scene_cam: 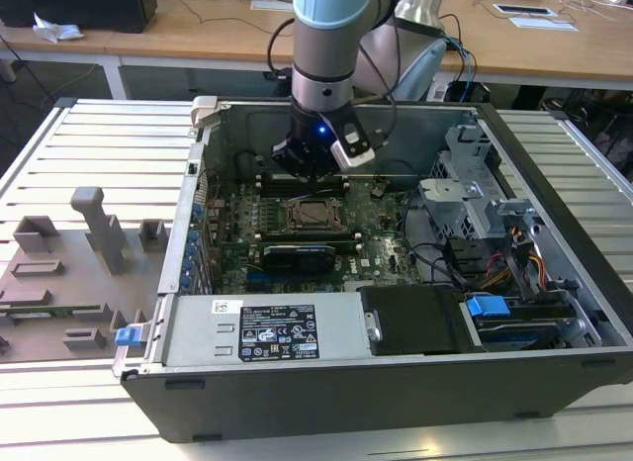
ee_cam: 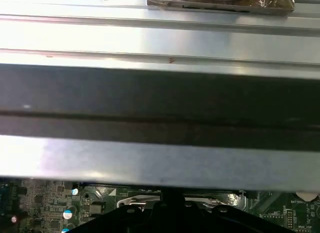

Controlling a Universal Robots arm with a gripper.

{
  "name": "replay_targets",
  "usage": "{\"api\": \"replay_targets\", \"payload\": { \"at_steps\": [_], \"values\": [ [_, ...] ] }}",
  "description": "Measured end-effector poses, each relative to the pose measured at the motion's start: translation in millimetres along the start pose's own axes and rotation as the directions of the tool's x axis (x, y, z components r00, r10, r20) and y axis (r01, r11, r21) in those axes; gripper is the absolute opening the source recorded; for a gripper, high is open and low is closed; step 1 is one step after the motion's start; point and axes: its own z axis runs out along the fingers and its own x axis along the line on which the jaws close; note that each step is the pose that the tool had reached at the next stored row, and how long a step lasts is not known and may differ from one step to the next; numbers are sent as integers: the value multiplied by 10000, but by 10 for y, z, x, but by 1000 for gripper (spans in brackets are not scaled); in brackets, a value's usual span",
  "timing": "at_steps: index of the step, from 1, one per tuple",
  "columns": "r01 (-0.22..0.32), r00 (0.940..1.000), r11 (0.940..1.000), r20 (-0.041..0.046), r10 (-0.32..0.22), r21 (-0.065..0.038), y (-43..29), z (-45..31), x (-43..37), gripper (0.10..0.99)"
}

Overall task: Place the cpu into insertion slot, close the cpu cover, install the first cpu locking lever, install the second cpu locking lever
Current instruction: 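Install the first cpu locking lever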

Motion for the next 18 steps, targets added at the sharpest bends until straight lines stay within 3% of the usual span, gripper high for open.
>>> {"api": "replay_targets", "payload": {
  "at_steps": [6,18],
  "values": [
    [-3,10000,10000,-34,3,0,-9,39,-111,106],
    [-5,10000,10000,-44,5,-2,-44,86,-151,106]
  ]
}}
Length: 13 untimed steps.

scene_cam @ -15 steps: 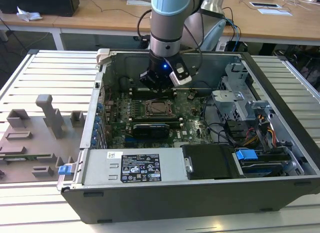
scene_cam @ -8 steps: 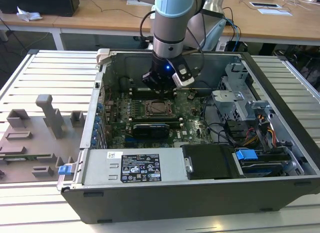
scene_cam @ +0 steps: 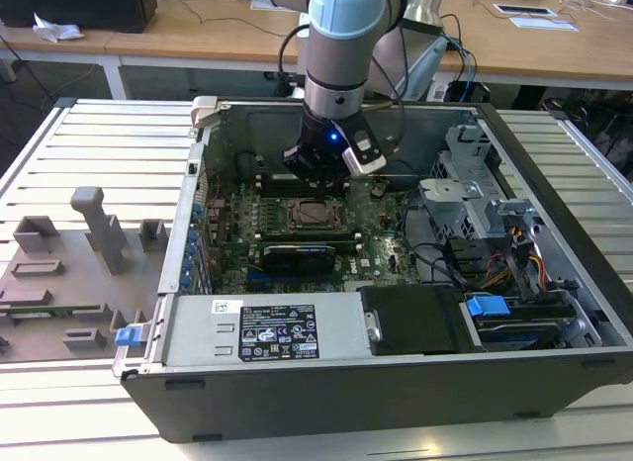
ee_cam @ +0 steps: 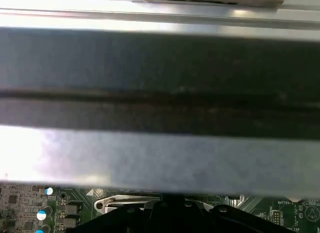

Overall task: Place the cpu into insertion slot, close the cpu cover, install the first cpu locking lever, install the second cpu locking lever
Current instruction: 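Install the first cpu locking lever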

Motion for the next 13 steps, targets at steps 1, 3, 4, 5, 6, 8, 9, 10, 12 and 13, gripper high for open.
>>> {"api": "replay_targets", "payload": {
  "at_steps": [1,3,4,5,6,8,9,10,12,13],
  "values": [
    [0,10000,10000,-1,0,2,-8,0,0,106],
    [0,10000,10000,-1,0,1,-15,4,1,106],
    [-2,10000,10000,-1,2,2,-16,5,0,106],
    [-2,10000,10000,0,2,2,-16,5,0,106],
    [-1,10000,10000,2,1,1,-16,3,0,106],
    [5,10000,10000,28,-5,-8,-14,-7,8,106],
    [4,10000,10000,32,-4,-29,-13,-8,40,106],
    [8,10000,10000,50,-8,-51,-11,-13,75,106],
    [11,10000,10000,97,-11,-52,-5,-52,100,106],
    [16,9999,10000,129,-15,-52,-1,-75,116,106]
  ]
}}
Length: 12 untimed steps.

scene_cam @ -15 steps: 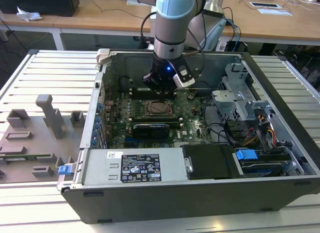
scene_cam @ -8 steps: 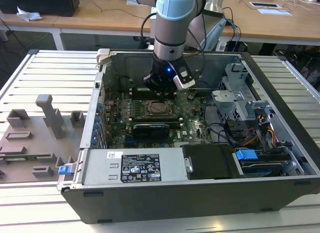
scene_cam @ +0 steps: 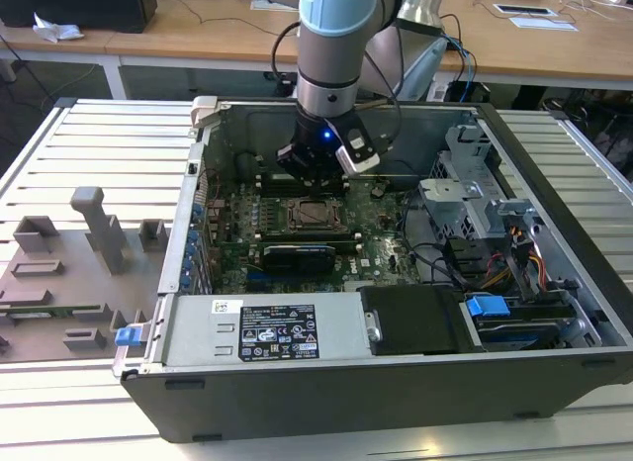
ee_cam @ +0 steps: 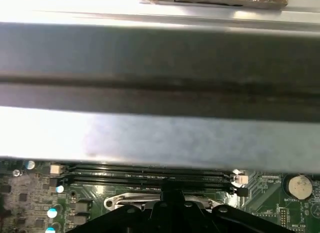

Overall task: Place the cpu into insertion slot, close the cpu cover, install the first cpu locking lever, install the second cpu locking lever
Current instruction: 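Install the first cpu locking lever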

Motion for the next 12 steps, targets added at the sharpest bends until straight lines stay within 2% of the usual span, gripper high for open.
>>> {"api": "replay_targets", "payload": {
  "at_steps": [4,9,12],
  "values": [
    [5,10000,10000,51,-4,-40,8,-12,66,106],
    [6,10000,10000,50,-6,-48,36,-9,57,106],
    [4,10000,10000,48,-4,-46,40,-9,25,106]
  ]
}}
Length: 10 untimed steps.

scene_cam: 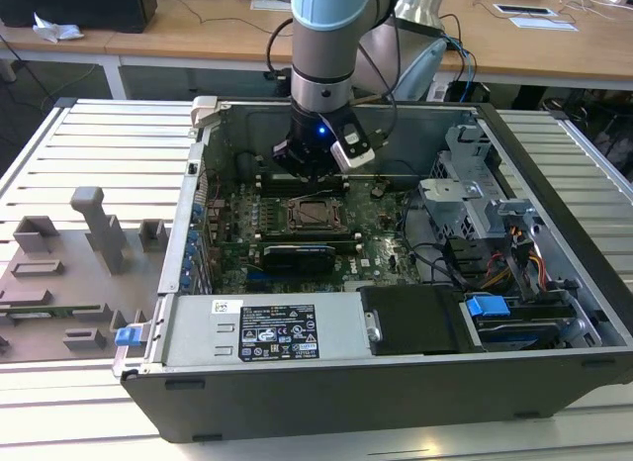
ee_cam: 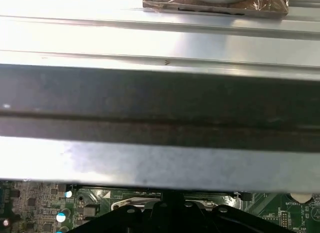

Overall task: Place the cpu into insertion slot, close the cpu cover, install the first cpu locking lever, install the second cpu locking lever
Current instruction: 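Install the first cpu locking lever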

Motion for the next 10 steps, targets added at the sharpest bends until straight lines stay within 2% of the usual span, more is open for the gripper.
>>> {"api": "replay_targets", "payload": {
  "at_steps": [4,10],
  "values": [
    [-3,10000,10000,-23,3,-3,-3,3,-83,106],
    [-8,10000,10000,-68,8,-9,-8,22,-153,106]
  ]
}}
